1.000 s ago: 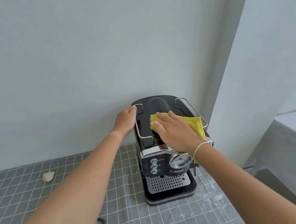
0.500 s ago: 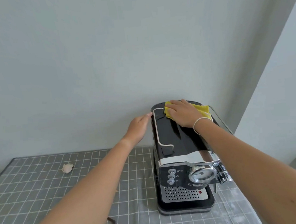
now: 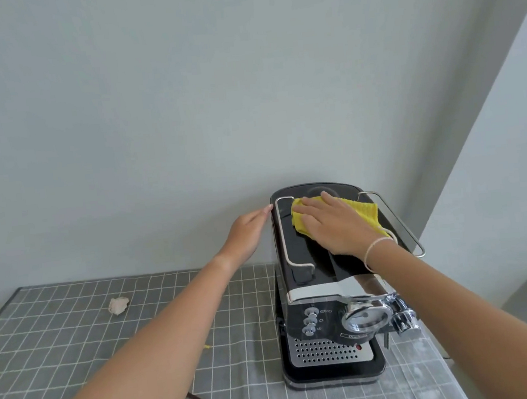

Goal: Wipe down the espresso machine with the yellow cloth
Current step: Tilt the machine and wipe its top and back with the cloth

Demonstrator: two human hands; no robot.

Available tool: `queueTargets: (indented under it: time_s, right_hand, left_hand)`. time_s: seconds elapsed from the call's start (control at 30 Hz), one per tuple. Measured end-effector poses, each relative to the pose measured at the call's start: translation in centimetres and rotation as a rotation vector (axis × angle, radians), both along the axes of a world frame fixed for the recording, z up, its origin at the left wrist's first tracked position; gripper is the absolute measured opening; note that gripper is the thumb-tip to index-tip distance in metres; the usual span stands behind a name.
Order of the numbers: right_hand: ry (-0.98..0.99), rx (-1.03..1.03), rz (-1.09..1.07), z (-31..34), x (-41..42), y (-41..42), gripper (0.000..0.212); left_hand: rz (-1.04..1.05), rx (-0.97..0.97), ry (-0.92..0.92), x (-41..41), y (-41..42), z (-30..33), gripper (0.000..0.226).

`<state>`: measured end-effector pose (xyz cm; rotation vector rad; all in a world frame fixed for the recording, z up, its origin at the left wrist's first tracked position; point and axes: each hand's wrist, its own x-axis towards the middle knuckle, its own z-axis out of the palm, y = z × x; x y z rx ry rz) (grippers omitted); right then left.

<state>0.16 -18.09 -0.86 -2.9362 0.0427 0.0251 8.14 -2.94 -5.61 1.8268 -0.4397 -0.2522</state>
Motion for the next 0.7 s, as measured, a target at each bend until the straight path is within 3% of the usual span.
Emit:
queueTargets:
  time_s: [0.2,0.4,0.7]
  right_hand:
    - [0.018,-0.048,0.011,0.0,-0.3,0.1,0.047]
    - [0.053,-0.161,0.157,-0.2,-2.5,1.6,0.048]
    - [0.054,-0.225,0.070,0.1,0.8,2.6,0.051]
  left_hand:
    - [-0.039,0.042,0.001,-0.7,-0.1,-0.1,0.039]
    - [-0.038,0.020,0.064,-0.3,-0.1,-0.7,0.039]
    - [-0.042,-0.041,0.146,2.4,-1.0,0.2,0.043]
